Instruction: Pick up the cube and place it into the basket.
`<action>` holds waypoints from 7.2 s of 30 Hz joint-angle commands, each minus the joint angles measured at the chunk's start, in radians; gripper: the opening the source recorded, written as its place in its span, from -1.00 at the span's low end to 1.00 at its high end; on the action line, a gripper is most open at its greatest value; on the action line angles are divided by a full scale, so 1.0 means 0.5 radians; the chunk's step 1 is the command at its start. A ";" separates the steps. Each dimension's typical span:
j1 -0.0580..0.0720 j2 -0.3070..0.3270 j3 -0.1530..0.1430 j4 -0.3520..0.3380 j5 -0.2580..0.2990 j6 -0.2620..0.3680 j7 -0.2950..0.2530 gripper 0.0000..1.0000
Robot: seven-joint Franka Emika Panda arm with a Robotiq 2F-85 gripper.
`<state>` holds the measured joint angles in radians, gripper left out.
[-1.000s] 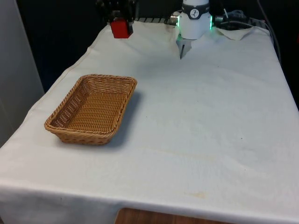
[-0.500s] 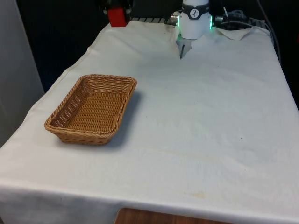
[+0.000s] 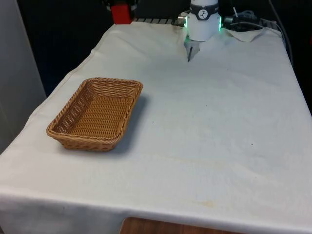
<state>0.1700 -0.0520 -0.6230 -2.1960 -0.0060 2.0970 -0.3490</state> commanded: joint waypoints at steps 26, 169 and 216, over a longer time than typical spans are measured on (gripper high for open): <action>0.014 0.296 0.074 0.310 0.092 -0.014 0.016 -1.00; -0.132 1.630 0.032 1.382 0.952 0.076 -0.284 -1.00; -0.130 1.948 0.028 1.514 1.138 0.176 -0.276 -1.00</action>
<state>0.1080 0.9170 -0.6130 -1.4450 0.5600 2.1810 -0.4890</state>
